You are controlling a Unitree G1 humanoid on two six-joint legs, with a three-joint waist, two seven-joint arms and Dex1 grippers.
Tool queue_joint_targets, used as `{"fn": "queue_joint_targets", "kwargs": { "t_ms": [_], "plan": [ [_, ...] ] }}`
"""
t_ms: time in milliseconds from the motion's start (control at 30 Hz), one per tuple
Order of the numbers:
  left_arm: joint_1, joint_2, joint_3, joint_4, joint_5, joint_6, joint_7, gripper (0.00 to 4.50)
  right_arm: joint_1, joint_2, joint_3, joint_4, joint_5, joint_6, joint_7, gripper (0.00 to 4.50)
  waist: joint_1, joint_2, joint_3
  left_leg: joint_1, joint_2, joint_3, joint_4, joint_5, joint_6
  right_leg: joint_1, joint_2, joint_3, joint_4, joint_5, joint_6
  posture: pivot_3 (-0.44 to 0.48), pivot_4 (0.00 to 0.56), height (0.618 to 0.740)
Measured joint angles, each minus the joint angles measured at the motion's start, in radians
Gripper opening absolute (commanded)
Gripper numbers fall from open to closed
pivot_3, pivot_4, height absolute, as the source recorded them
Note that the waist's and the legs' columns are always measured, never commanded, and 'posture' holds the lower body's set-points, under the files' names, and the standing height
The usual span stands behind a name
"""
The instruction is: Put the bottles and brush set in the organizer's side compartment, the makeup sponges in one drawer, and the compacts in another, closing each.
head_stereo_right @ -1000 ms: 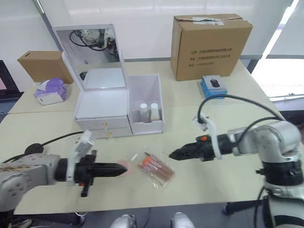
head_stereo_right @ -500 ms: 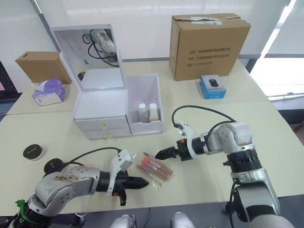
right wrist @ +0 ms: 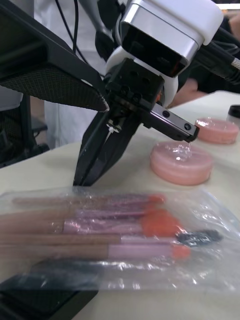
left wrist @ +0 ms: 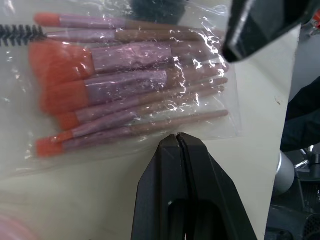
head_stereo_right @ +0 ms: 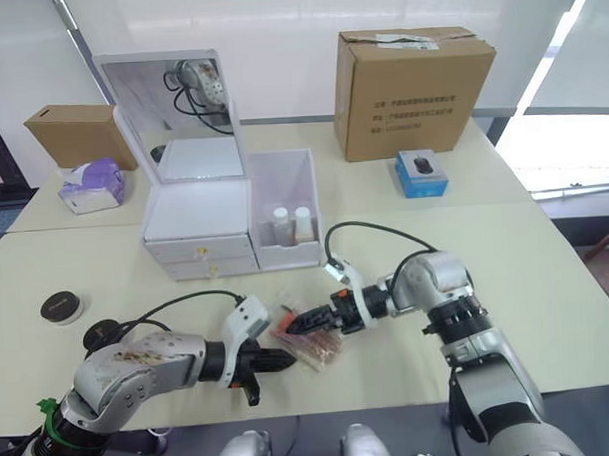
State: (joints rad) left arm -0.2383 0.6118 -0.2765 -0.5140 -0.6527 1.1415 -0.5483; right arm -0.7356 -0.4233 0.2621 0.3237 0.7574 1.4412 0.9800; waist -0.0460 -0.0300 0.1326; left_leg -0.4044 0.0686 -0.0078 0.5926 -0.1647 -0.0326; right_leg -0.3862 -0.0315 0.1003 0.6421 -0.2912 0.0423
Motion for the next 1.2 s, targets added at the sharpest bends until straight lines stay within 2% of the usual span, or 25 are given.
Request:
{"fn": "queue_joint_targets", "kwargs": {
  "t_ms": [133,233,367,633,800,933,1067,1200],
  "plan": [
    [-0.008,0.013,0.01,0.0,0.011,0.001,0.001,0.01,-0.008,0.002,0.043,0.06,-0.034,-0.059,0.08,4.5,-0.002,0.0,0.0,0.001,0.0,0.0,0.0,0.0,0.0,0.0,0.001,0.0,0.0,0.0,0.0,0.0,0.15,0.74],
    [-0.012,0.013,0.018,0.0,0.014,0.013,0.004,0.0,-0.034,0.012,0.066,0.113,-0.061,-0.086,0.118,3.91,-0.005,0.0,-0.001,0.001,0.001,-0.003,0.0,0.0,0.0,0.0,0.002,0.0,0.0,0.0,0.0,0.0,0.15,0.74],
    [-0.012,0.012,0.023,0.0,0.014,0.02,0.006,0.0,-0.05,0.025,0.079,0.178,-0.108,-0.123,0.14,2.44,-0.005,0.0,0.0,0.001,0.0,-0.004,0.0,0.0,0.0,0.0,0.003,0.0,0.001,0.0,-0.001,0.0,0.15,0.74],
    [-0.012,0.007,0.037,0.0,0.014,0.022,0.012,0.0,-0.058,0.019,0.068,0.178,-0.128,-0.133,0.163,0.03,0.001,-0.005,-0.004,0.003,0.0,-0.005,0.0,0.0,0.0,0.002,0.003,0.0,0.001,0.0,-0.001,0.0,0.15,0.74],
    [-0.002,-0.023,0.078,0.0,-0.005,0.029,0.015,0.0,0.032,-0.031,-0.008,0.038,-0.116,-0.098,0.104,0.03,0.019,-0.005,-0.004,-0.001,-0.001,-0.006,0.003,0.0,0.0,0.0,0.003,0.0,-0.001,0.0,-0.001,0.0,0.15,0.74],
    [0.004,-0.057,0.146,-0.003,-0.066,0.035,0.004,0.0,0.114,-0.088,-0.084,-0.11,-0.106,-0.04,0.024,0.03,0.032,-0.004,-0.004,-0.005,-0.001,-0.006,0.004,0.0,0.0,0.0,0.003,0.001,-0.001,0.0,-0.001,0.0,0.15,0.74],
    [-0.007,-0.101,0.262,-0.019,-0.167,0.021,-0.019,0.0,0.252,-0.135,-0.215,-0.377,-0.089,-0.062,-0.059,0.03,0.031,-0.003,-0.003,-0.006,-0.001,-0.006,0.004,0.0,0.0,-0.001,0.003,0.001,0.0,0.0,-0.001,0.0,0.15,0.74],
    [-0.022,-0.113,0.323,-0.02,-0.183,-0.049,-0.022,0.0,0.328,-0.128,-0.386,-0.64,-0.037,-0.18,-0.117,0.03,0.023,-0.001,-0.002,-0.004,-0.001,-0.008,0.003,0.0,0.0,0.0,0.005,0.002,-0.001,0.0,-0.001,0.0,0.15,0.74]
  ]
}}
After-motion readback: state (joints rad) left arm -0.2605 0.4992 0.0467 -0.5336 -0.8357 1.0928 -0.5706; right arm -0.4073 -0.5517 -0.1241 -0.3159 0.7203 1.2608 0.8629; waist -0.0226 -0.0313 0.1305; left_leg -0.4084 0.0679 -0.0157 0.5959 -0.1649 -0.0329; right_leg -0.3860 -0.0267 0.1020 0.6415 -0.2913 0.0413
